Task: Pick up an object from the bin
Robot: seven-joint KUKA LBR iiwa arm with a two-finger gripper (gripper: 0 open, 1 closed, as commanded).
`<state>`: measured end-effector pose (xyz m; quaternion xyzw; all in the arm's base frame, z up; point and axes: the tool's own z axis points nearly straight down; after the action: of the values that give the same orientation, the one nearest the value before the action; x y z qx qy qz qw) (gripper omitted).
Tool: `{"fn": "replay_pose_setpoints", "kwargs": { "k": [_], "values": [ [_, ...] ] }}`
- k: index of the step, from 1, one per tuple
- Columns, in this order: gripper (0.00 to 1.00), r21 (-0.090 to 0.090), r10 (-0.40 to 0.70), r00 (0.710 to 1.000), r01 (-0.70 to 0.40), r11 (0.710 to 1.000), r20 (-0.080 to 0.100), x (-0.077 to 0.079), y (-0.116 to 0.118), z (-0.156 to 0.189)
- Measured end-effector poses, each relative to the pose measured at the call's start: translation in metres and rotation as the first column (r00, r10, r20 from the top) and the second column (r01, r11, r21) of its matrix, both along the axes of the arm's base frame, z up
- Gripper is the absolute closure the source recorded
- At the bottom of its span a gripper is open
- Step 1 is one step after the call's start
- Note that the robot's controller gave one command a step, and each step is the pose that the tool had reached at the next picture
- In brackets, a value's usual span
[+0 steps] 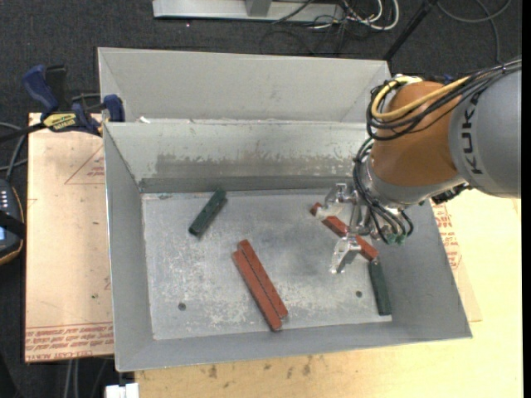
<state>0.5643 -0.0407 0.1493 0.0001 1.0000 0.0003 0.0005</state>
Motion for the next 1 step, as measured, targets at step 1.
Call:
{"fn": "replay_pose_setpoints", "kwargs": {
  "k": [1],
  "values": [
    [0.0,0.001,-0.108,0.994,0.108,0.994,0.006,0.0322,-0.0598,-0.0495]
  ]
}}
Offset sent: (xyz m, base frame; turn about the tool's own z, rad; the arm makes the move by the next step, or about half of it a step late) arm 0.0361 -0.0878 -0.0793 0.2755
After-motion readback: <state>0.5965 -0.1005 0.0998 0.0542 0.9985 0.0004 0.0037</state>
